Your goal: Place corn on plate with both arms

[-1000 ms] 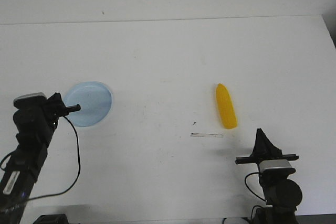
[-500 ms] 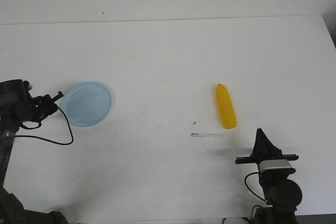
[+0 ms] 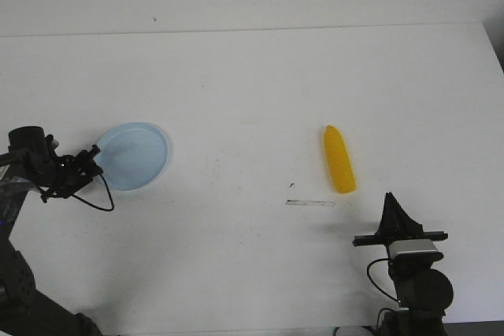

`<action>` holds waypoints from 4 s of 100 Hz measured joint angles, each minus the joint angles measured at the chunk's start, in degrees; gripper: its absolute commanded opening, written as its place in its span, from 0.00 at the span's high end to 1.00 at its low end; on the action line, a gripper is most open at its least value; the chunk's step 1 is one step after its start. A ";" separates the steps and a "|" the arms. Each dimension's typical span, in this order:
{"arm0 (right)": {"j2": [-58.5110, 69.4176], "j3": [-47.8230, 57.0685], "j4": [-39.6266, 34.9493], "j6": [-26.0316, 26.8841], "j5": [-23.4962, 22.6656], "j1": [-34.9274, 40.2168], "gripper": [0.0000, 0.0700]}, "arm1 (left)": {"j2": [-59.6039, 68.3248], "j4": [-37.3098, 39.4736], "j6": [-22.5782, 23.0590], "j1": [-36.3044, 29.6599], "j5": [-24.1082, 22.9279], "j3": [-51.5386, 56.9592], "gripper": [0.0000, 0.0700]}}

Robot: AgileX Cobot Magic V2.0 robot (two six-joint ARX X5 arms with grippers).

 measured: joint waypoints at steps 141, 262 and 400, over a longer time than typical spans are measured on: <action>0.00 0.00 -0.02 0.00 0.00 0.00 0.98 | -3.98 4.72 -3.45 -27.76 0.28 0.42 1.00; 0.00 0.00 0.00 0.00 0.00 0.00 0.98 | -17.73 23.80 4.57 -31.41 -14.03 -2.43 1.00; 0.00 0.00 0.00 0.00 0.00 0.00 0.98 | -82.82 39.34 18.58 -23.74 -23.02 -45.05 1.00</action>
